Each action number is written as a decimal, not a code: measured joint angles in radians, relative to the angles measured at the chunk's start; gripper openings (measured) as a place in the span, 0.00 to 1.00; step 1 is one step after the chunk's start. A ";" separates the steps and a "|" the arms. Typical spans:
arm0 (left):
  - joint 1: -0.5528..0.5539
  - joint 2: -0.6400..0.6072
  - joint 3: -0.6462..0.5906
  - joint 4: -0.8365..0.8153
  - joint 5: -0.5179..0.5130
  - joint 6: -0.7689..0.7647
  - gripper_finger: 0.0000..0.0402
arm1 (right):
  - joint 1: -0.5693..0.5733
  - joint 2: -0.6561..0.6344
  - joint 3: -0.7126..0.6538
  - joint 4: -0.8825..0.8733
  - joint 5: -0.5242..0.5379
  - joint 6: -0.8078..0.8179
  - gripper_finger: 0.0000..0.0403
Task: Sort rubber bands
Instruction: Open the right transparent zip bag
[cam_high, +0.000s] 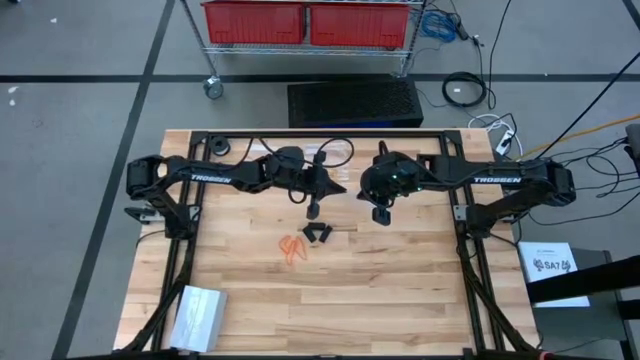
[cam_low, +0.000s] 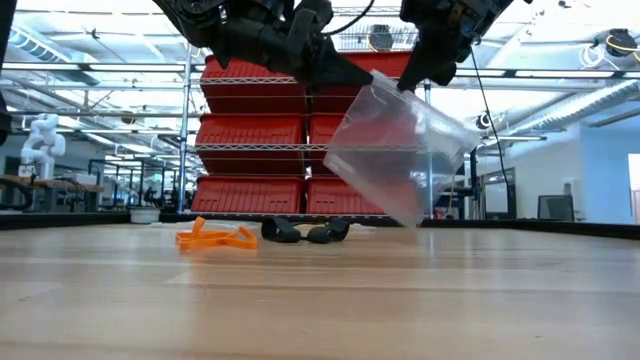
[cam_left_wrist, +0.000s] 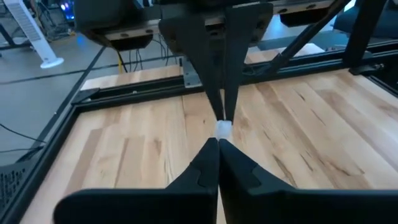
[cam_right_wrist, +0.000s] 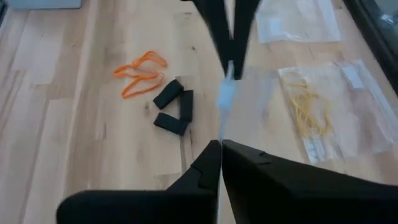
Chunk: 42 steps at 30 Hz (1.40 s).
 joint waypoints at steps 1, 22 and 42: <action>0.000 0.000 0.000 -0.004 0.000 0.000 0.01 | 0.000 -0.002 0.004 -0.006 0.018 0.010 0.03; 0.005 0.000 -0.001 -0.021 -0.072 0.001 0.00 | 0.000 0.097 0.034 0.103 0.079 0.107 0.23; 0.058 0.000 -0.001 -0.027 0.023 -0.053 0.01 | 0.046 0.098 0.033 -0.008 0.131 0.110 0.00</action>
